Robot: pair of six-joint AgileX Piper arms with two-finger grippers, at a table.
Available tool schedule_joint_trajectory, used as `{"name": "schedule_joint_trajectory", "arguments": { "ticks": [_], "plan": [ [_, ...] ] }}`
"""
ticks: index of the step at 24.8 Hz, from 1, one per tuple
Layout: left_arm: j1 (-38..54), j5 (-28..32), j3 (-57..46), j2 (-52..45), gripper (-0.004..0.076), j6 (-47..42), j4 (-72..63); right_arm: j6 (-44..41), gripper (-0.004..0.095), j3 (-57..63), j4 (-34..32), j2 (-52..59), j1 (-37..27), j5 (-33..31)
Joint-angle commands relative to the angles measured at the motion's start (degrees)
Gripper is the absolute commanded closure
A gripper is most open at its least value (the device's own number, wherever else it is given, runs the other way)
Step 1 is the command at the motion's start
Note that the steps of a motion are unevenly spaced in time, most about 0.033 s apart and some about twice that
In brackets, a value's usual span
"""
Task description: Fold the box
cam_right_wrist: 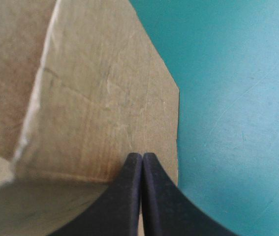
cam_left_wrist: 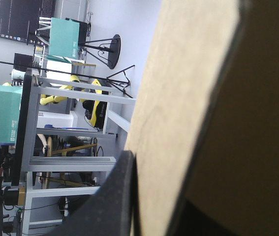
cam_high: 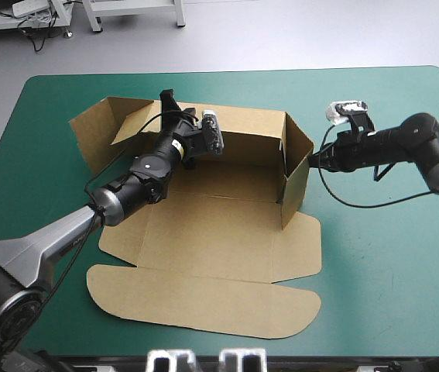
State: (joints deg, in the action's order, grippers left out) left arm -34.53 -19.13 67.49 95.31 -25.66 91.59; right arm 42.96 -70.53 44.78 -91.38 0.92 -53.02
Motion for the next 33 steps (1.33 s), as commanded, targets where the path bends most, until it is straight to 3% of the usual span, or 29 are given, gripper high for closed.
{"name": "schedule_joint_trajectory", "arguments": {
  "ticks": [1, 5, 8, 12, 15, 17, 18, 20, 23, 27, 33],
  "plan": [
    [0.4, -3.5, 0.0, 0.1, 0.0733, -2.3, -3.9, 11.3, 0.0921, 7.3, 13.6, 4.9, 0.2, 9.5],
    [0.4, -3.3, 0.0, 0.9, 0.0733, -2.3, -3.8, 36.2, 0.0921, 16.8, 37.9, 5.3, 1.0, 15.8],
    [0.4, -3.2, 0.0, 1.3, 0.0733, -2.3, -3.8, 47.2, 0.0921, 19.7, 45.5, 5.3, 2.0, 15.9],
    [0.4, -3.3, 0.0, 1.7, 0.0733, -2.3, -3.8, 49.0, 0.0921, 19.9, 44.4, 5.3, 2.2, 14.7],
    [0.4, -3.4, 0.0, 1.7, 0.0733, -2.3, -3.8, 45.0, 0.0868, 18.5, 39.7, 5.5, 2.2, 14.2],
    [0.4, -3.8, 0.0, 1.7, 0.0733, -2.3, -3.8, 40.0, 0.0774, 16.8, 34.3, 5.5, 2.2, 13.2],
    [0.4, -3.8, 0.0, 1.7, 0.0733, -2.3, -3.8, 32.7, 0.0649, 14.7, 26.8, 5.5, 2.2, 12.8],
    [0.4, -3.8, 0.0, 1.7, 0.0733, -2.3, -3.8, 28.5, 0.0541, 12.9, 19.6, 5.5, 2.2, 10.9],
    [0.4, -3.8, 0.0, 1.7, 0.0733, -2.3, -3.8, 28.0, 0.0401, 10.0, 16.2, 5.5, 2.2, 6.2],
    [0.4, -3.8, 0.0, 1.7, 0.0733, -2.3, -3.8, 31.1, 0.0403, 9.3, 16.2, 5.5, 2.2, 2.9],
    [0.4, -3.2, 0.1, 1.7, 0.0733, -2.4, -3.8, 35.2, 0.0403, 9.4, 17.5, 5.3, 4.8, 3.8]
  ]
}}
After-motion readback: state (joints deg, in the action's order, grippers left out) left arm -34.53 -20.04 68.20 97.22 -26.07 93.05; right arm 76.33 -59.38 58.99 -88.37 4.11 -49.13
